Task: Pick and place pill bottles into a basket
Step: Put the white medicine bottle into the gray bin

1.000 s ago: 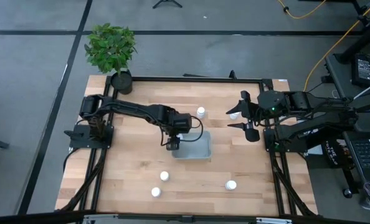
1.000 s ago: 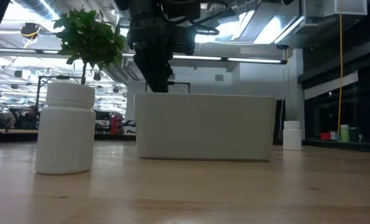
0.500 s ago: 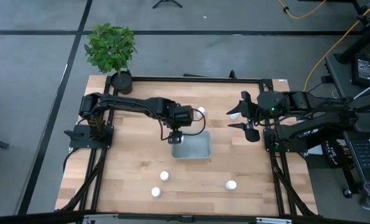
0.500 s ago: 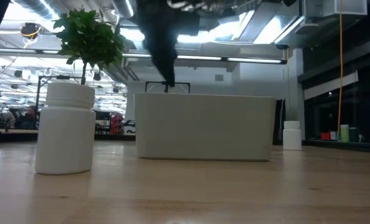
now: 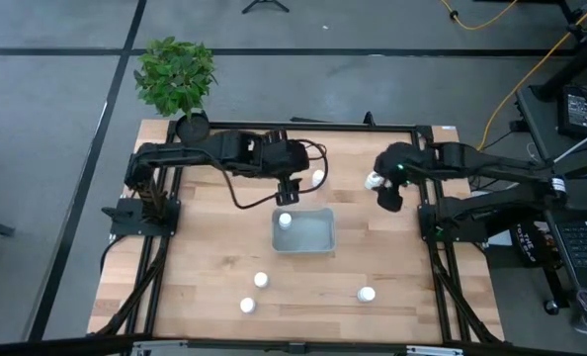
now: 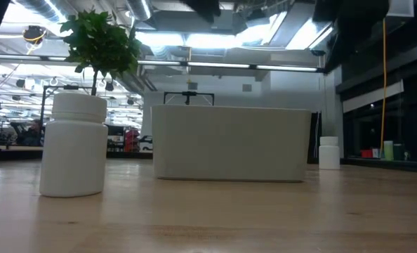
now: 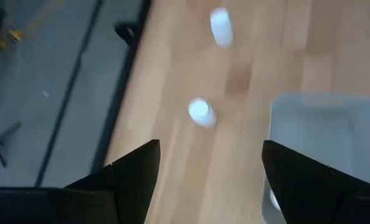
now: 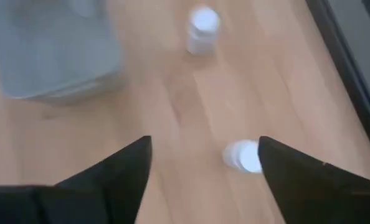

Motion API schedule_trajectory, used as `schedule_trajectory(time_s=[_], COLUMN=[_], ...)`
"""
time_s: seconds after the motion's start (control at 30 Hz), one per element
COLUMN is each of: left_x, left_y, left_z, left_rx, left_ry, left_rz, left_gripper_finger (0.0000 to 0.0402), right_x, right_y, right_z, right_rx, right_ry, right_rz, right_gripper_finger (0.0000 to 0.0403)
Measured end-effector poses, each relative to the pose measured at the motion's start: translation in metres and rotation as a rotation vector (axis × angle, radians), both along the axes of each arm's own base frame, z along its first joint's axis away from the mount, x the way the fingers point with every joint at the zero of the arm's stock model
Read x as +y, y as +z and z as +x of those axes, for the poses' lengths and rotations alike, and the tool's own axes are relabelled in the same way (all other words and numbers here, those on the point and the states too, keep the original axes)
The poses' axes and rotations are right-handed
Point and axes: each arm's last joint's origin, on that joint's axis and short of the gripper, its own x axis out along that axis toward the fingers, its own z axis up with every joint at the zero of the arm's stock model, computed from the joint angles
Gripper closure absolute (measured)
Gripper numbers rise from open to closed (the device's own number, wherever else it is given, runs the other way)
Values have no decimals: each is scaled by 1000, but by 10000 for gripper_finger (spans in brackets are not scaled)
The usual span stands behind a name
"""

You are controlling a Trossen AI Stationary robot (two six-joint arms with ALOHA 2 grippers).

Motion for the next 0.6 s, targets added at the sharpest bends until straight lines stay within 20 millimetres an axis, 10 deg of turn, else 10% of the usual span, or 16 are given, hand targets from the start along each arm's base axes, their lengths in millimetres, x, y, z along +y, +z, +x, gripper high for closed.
schedule_trajectory(time_s=[0.3, 0.6], left_x=[-2, -4], left_y=[23, 23], left_z=[-4, -4], left_rx=[-81, -89], left_ry=[37, 42], left_rz=[84, 69], left_gripper_finger=[126, 128], right_x=[-55, -90], right_y=[-83, -122], right_z=[9, 22], right_rx=[213, 263], right_ry=[-142, -154], right_rz=[104, 141], right_gripper_finger=[28, 31])
